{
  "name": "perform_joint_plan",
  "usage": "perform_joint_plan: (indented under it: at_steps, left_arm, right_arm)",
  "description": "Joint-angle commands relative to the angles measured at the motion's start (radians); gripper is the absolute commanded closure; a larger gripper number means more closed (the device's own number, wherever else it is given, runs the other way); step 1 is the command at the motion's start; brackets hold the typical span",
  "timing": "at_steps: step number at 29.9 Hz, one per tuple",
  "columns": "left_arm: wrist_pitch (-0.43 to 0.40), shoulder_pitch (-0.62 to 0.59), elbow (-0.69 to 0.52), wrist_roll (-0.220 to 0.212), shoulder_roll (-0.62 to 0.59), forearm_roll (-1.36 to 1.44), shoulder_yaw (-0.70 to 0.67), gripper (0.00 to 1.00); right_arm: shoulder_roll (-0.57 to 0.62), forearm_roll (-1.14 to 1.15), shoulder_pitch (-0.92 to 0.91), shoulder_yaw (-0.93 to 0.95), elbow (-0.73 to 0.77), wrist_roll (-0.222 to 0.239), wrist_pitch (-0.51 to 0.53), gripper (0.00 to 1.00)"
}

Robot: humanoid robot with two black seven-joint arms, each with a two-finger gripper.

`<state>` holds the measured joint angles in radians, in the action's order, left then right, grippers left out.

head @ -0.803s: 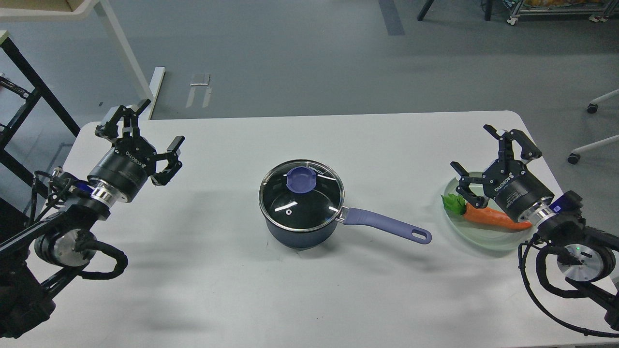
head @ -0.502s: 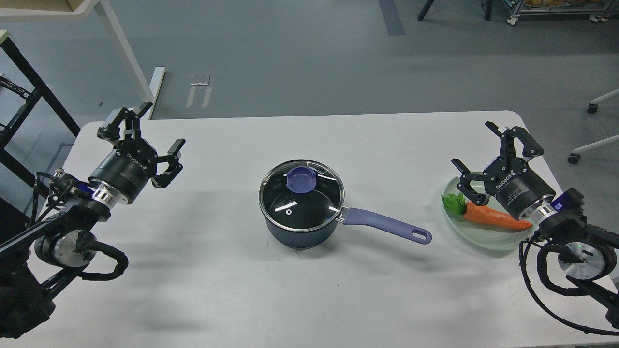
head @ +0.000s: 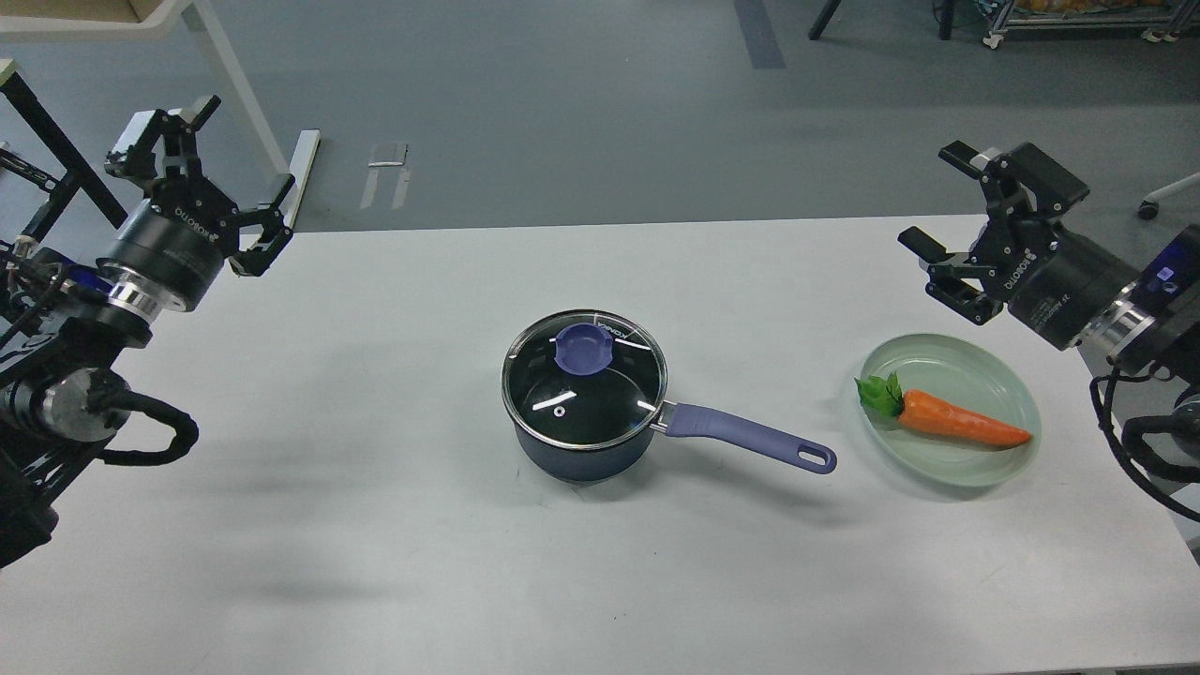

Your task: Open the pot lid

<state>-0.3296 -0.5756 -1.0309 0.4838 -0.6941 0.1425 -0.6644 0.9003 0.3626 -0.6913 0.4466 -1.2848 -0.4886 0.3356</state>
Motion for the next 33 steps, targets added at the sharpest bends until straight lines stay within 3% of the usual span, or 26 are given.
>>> perform_joint_plan:
  at_steps: [1,5,12,17,23,33]
  left_arm:
    - [0.0,-0.01,-0.006,0.005,-0.001,0.017,0.0,0.01]
    - [-0.003,-0.01,-0.049,0.005,-0.002,0.06,0.0,0.01]
    - [0.009,-0.013,-0.075,0.005,0.005,0.06,-0.001,0.01]
    - [0.012,-0.012,-0.09,0.005,0.007,0.06,0.0,0.01]
    - [0.017,-0.012,-0.093,0.005,0.008,0.06,0.0,0.01]
    - [0.018,-0.012,-0.093,0.005,0.013,0.06,0.0,0.01]
  right_arm:
    - [0.034,0.116,-0.057,-0.006,-0.037,0.0,-0.003,0.0]
    - [0.12,0.503,-0.161,-0.022,-0.195,0.0,-0.003,0.0]
    - [0.117,0.994,-0.324,-0.204,-0.304,0.0,-0.004,0.0]
    - [0.043,1.281,-0.5,-0.474,-0.297,0.0,-0.142,0.0]
    - [-0.05,1.363,-0.557,-0.589,-0.262,0.0,-0.191,0.03]
    - [-0.207,1.397,-0.498,-0.66,-0.071,0.0,-0.277,0.08]
